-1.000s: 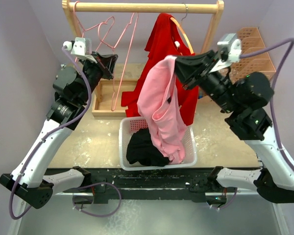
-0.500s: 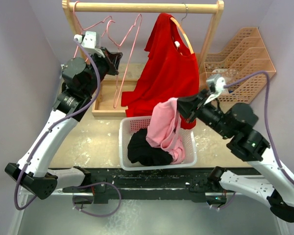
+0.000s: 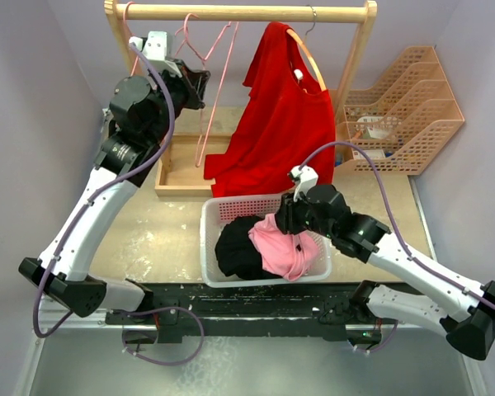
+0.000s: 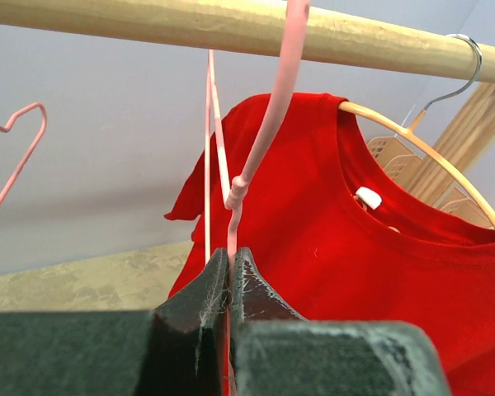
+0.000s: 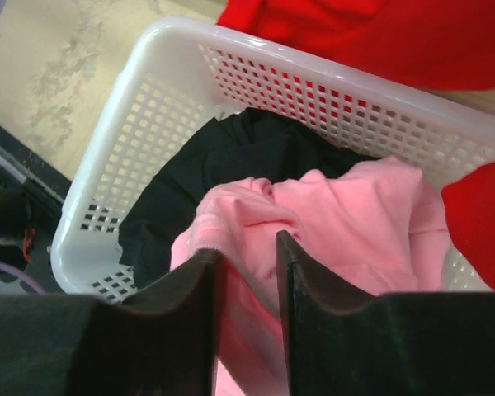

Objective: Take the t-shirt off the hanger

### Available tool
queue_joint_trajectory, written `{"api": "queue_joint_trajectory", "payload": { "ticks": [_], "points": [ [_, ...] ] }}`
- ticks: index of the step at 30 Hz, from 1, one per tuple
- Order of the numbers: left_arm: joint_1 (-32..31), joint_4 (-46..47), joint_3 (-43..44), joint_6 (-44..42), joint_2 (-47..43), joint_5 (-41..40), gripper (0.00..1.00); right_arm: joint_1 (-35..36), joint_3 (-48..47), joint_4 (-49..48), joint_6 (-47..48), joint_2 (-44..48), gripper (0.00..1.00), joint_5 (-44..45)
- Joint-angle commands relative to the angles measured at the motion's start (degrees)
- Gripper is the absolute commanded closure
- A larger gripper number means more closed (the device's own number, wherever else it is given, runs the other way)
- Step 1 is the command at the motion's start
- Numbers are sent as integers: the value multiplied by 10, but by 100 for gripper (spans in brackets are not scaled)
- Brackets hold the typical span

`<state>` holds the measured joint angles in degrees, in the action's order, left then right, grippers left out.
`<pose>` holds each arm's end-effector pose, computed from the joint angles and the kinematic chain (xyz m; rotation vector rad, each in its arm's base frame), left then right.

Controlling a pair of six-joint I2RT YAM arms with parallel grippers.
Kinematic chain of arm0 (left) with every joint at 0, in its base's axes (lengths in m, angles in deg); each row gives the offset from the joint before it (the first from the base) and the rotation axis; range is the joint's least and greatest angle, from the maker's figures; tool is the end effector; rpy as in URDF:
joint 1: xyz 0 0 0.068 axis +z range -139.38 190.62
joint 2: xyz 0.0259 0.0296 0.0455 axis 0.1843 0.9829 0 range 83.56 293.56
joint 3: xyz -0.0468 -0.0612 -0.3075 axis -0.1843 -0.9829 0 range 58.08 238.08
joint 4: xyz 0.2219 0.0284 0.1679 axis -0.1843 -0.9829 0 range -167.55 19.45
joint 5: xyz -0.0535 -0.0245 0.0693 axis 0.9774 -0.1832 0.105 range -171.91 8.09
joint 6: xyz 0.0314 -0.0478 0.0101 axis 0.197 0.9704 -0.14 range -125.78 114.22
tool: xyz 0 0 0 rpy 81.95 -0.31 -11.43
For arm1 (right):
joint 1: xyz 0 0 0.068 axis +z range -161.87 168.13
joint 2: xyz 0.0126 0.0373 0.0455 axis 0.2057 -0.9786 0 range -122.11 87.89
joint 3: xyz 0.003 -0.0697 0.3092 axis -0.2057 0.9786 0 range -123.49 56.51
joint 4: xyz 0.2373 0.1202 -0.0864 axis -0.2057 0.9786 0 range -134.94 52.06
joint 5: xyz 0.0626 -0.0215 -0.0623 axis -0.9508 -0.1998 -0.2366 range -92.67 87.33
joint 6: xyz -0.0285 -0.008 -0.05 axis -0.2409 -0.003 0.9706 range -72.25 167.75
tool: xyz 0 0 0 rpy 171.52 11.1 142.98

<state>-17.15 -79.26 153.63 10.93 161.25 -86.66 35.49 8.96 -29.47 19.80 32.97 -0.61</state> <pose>0.2681 -0.1373 0.5724 0.0688 1.4354 -0.5825 0.1492 0.1597 0.3474 -0.3235 2.0370 0.8071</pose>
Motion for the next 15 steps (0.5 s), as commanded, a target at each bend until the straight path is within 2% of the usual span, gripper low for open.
{"api": "queue_joint_trajectory", "payload": {
  "ticks": [1,3,5,9,15],
  "points": [
    [3,12,42,-12,12,-9,100,2,-44,34,-3,-1,49,65],
    [3,9,49,-15,20,-15,100,2,-52,41,1,8,30,79],
    [4,6,58,-19,30,-25,100,2,-61,45,4,16,22,83],
    [13,2,80,-29,55,-36,100,3,-73,52,5,31,18,74],
    [33,-21,137,-43,97,-45,100,3,-81,67,12,56,18,66]
  ]
}}
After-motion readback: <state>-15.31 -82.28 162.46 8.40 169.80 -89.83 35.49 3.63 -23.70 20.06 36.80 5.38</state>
